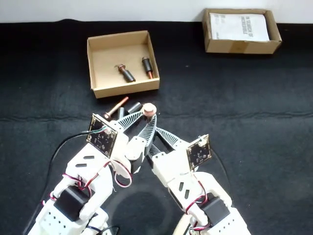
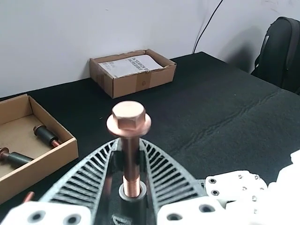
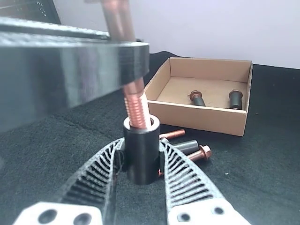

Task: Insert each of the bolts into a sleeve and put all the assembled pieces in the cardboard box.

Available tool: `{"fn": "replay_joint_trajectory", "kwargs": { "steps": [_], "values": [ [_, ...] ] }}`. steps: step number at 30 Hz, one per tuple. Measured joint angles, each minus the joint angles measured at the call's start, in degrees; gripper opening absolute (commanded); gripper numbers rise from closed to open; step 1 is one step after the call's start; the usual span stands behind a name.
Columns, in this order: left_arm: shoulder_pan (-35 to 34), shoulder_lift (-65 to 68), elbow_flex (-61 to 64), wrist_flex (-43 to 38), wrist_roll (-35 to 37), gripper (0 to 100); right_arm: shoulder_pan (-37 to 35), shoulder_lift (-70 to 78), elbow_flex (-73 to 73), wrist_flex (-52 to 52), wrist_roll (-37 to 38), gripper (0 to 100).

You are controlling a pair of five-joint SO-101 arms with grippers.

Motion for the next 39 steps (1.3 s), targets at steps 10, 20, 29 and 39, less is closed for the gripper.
{"fn": "replay_joint_trajectory", "kwargs": {
  "steps": [10,20,29,39],
  "values": [
    [0.00,-0.09,2.46,-0.35,0.00,1,0.00,0.00,0.00,0.00,0.00,0.7],
    [-0.09,0.00,2.46,7.03,-1.14,20,0.44,0.09,0.00,0.09,-0.09,0.7],
    [-2.46,-0.53,-2.73,19.96,-1.23,20,0.53,0.09,0.09,0.09,0.00,0.7],
    [-10.64,-1.41,-11.43,32.97,-1.58,20,0.62,0.09,0.09,0.09,0.00,0.7]
  ]
}}
